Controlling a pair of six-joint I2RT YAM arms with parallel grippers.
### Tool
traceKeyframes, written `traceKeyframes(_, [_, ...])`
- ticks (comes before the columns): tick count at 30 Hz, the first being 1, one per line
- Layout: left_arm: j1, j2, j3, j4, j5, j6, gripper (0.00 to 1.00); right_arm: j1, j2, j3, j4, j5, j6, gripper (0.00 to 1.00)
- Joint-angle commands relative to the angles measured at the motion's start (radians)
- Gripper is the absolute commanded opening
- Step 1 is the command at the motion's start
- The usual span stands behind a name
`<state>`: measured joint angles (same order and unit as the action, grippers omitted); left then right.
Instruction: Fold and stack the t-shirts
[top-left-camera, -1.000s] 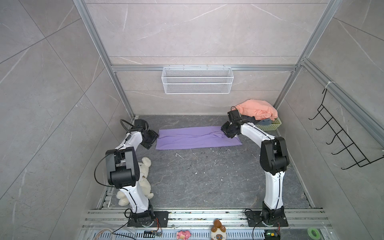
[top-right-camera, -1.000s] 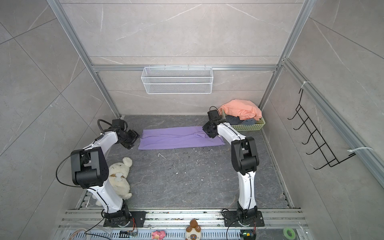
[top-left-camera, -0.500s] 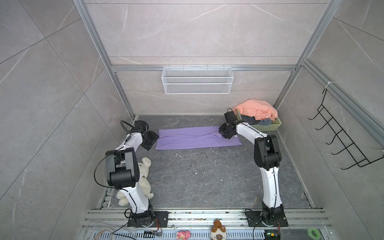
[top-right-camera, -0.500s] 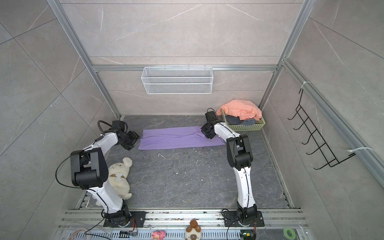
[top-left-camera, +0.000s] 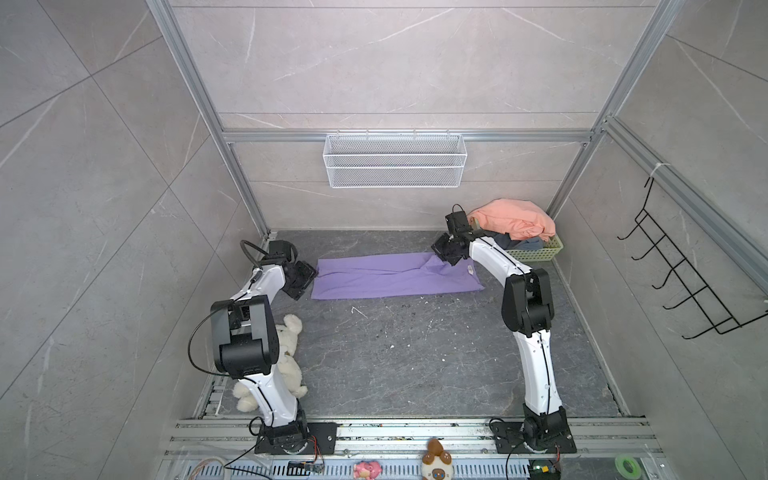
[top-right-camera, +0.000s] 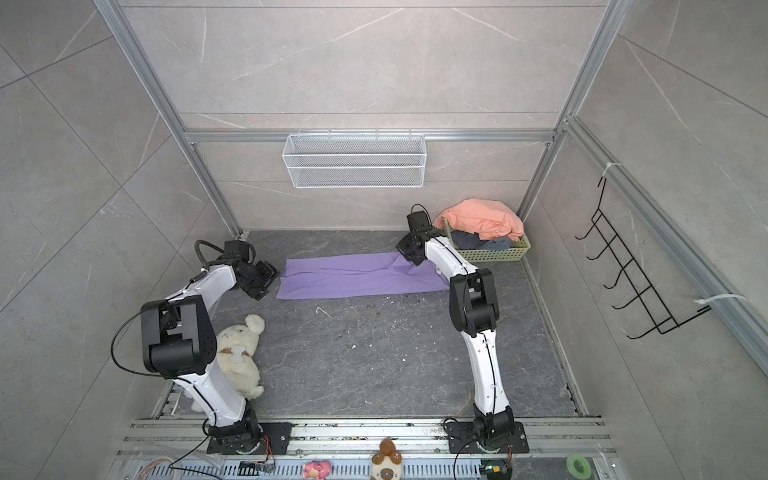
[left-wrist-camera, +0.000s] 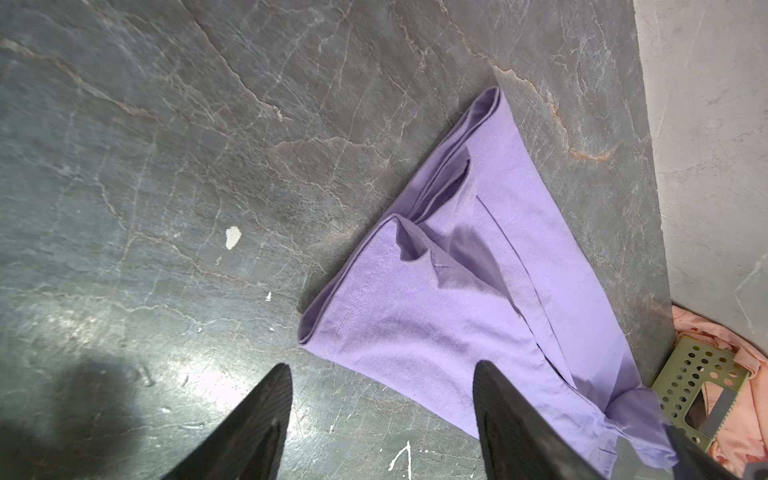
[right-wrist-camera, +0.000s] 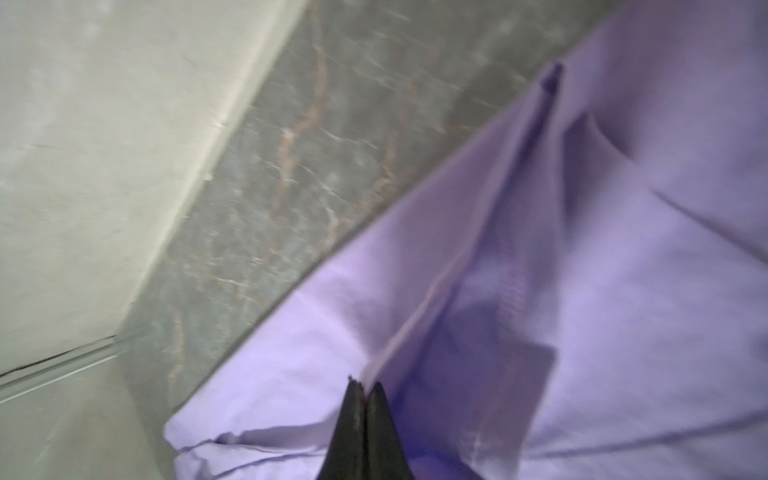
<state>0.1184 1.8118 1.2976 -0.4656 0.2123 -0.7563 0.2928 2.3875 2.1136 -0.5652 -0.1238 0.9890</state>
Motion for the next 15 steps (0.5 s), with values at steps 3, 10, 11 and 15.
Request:
traceKeyframes(3, [0.004, 0.014, 0.006, 0.018, 0.019, -0.012, 0.71, 0.018, 0.159, 0.215, -0.050, -0.038, -0.108, 0.26])
traceKeyframes(10, [0.004, 0.028, -0.012, 0.025, 0.030, -0.018, 0.71, 0.021, 0.206, 0.378, -0.088, -0.033, -0.226, 0.54])
traceKeyframes(11, [0.004, 0.028, -0.011, 0.026, 0.031, -0.018, 0.71, 0.021, 0.187, 0.367, -0.087, -0.016, -0.251, 0.55])
traceKeyframes(15, [0.004, 0.028, -0.008, 0.031, 0.032, -0.013, 0.71, 0.029, 0.031, 0.225, -0.023, 0.059, -0.345, 0.56])
